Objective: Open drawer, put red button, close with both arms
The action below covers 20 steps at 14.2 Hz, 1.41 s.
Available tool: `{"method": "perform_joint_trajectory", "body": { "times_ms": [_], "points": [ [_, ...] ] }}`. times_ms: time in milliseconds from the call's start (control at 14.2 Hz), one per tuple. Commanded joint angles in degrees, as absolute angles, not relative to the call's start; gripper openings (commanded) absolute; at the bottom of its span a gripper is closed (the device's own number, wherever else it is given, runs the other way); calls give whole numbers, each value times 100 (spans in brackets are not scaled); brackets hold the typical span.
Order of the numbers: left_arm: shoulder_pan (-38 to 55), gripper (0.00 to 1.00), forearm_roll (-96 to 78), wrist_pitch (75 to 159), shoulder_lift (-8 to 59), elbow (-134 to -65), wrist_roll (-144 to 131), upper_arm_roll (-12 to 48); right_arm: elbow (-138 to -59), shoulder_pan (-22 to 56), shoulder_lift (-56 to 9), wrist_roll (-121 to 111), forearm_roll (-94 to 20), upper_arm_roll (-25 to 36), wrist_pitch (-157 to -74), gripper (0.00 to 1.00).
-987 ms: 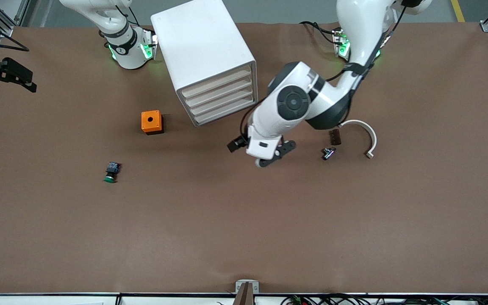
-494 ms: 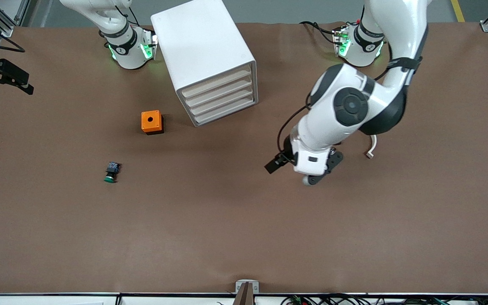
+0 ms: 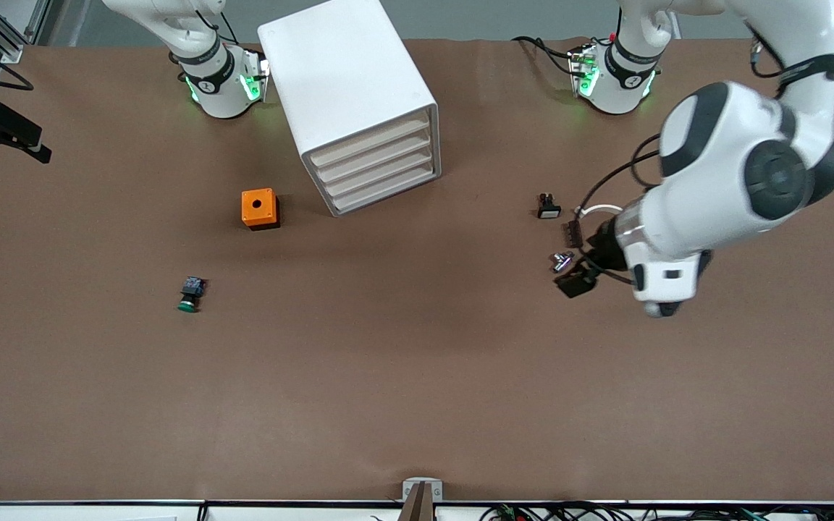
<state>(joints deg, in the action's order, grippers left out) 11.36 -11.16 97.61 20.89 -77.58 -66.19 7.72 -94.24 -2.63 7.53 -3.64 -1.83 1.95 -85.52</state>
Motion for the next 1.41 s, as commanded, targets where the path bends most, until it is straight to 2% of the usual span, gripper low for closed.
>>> {"method": "perform_joint_trajectory", "body": {
  "times_ms": [0, 282, 494, 987, 1340],
  "points": [
    [722, 100, -1054, 9721, 1584, -8146, -5771, 861, -9536, -316, 888, -184, -264, 114, -8613, 100],
    [2, 100, -1099, 9721, 679, -9339, -2794, 861, -9527, -272, 888, -202, -194, 79, -8613, 100],
    [-578, 100, -1038, 9738, 256, -9904, -1165, 844, -9527, -281, 888, -228, -106, 88, -8622, 100],
    [-800, 100, -255, 9975, 264, -9896, -326, 853, -9527, -281, 888, -237, -105, 88, -8727, 100],
    [-791, 100, -246, 10591, 597, -9537, -272, 853, -9527, -272, 888, -255, -105, 88, -8736, 100]
  ]
}}
